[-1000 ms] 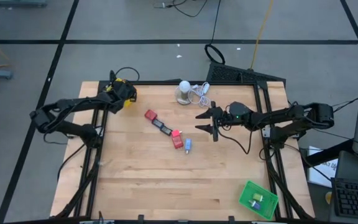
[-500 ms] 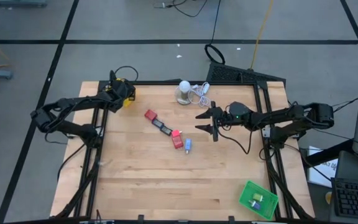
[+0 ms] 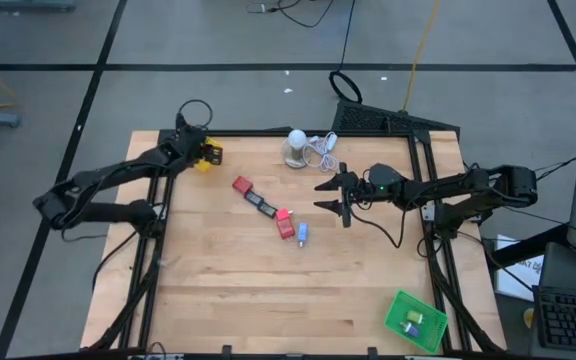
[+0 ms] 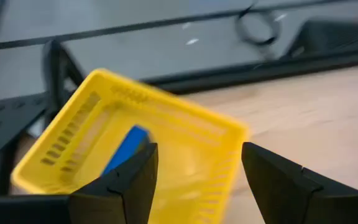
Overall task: Pick & Place Office items
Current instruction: Put the light blue charger adapter into the green bin
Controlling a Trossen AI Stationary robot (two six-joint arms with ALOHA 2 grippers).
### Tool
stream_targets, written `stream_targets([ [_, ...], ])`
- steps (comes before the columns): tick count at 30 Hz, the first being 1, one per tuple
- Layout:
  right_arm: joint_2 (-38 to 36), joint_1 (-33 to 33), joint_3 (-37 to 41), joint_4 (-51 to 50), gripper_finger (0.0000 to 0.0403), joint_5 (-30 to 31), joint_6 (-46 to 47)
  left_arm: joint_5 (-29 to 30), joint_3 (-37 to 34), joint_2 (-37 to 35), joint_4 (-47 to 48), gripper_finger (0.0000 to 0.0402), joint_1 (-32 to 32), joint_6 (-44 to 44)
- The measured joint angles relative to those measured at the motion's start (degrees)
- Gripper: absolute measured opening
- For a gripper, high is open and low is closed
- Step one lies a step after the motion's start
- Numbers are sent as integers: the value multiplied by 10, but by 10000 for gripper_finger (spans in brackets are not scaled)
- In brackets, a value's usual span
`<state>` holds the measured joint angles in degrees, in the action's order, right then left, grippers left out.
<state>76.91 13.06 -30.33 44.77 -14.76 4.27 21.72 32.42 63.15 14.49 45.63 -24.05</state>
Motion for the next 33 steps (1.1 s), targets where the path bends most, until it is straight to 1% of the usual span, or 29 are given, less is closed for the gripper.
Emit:
stream_targets([
  [3,0,0,0,1,210,0,4,-44,0,-65,3,234,0,0],
  [8,0,0,0,9,210,-1,17,-139,0,-179,4,226,0,18],
  [15,0,0,0,9,210,-3,26,-226,0,-311,17,219,-8,62],
  [18,0,-2,0,9,210,-3,26,-253,0,-346,38,224,-31,77],
  [22,0,-13,0,8,210,-3,26,-259,-3,-382,56,231,-73,81],
  [25,0,-26,0,10,210,-3,24,-260,-41,-403,18,232,-114,84],
  [31,9,-73,0,14,210,0,-4,-273,-169,-442,-160,224,-199,92],
  [33,20,-97,0,9,210,0,-4,-274,-197,-449,-202,224,-218,98],
])
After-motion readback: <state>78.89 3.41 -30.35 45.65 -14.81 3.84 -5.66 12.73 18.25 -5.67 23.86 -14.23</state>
